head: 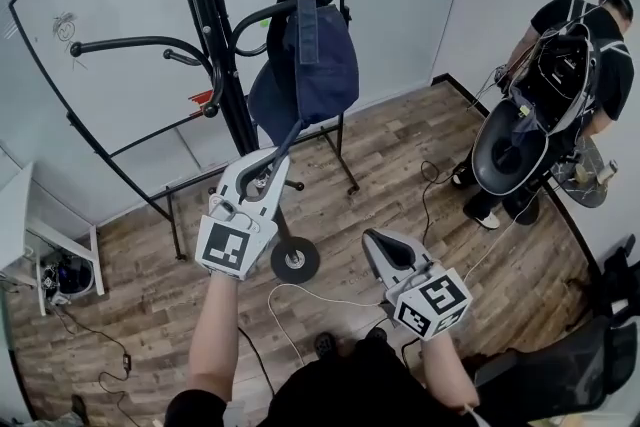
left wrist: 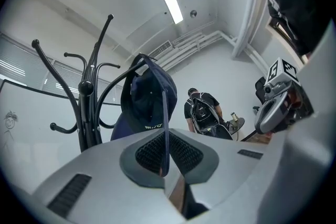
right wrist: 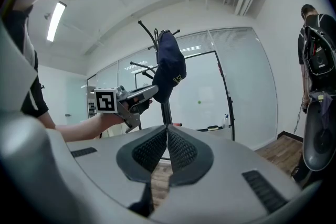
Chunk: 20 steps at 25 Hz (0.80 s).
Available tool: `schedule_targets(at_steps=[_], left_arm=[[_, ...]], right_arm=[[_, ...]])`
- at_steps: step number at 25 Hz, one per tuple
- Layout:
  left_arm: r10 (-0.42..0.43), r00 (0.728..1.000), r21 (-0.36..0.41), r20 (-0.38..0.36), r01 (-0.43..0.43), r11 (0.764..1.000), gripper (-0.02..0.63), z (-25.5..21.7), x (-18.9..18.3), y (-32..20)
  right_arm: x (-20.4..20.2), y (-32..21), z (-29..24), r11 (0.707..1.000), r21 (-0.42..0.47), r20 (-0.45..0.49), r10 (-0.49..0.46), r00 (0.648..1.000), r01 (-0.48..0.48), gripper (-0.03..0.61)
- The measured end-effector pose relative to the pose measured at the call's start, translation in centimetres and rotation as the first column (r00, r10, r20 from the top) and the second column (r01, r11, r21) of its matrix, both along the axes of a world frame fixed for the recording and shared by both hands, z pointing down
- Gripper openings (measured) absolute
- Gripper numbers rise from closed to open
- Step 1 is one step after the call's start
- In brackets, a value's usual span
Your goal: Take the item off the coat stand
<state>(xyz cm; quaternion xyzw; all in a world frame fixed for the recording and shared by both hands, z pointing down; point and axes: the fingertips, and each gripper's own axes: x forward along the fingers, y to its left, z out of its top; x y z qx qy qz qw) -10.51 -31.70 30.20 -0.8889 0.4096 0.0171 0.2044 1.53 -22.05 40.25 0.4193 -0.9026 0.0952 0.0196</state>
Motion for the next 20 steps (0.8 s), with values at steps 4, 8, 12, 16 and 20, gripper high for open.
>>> schedule_targets(at_steps=[4,8,12,16,20], left_arm=[[0.021,1.000,0.010,0.009,-0.021,1.000,0.031,-0.5,1.2,0.4],[0.027,0.999,0.026,0.025,-0.028,0.999,0.032,-0.7,1.5,0.8],[0.022,0.999,0.029,0.029,-0.023,0.999,0.031,-1.0,3.4,0.9],[0.016,0.999,0.044,0.032,-0.017,0.999,0.031,-1.9,2.2,1.2],[0.031,0.999,0.048,0.028,-0.032,0.998,0.031,-2.1,1.9,1.7]], right_arm=[[0.8,0.1,-0.2,1.000,0.007,0.010,0.014,1.000,-0.014,0.032],[1.2,0.4,-0.2,1.000,0.007,0.017,0.028,0.999,-0.028,0.032],[3.4,0.7,0.0,0.999,0.008,0.030,0.037,0.999,-0.037,0.032],[2.5,1.0,-0.1,0.999,0.012,0.028,0.042,0.999,-0.042,0.032],[1.9,1.6,-0.2,0.999,0.014,0.022,0.044,0.999,-0.044,0.032]])
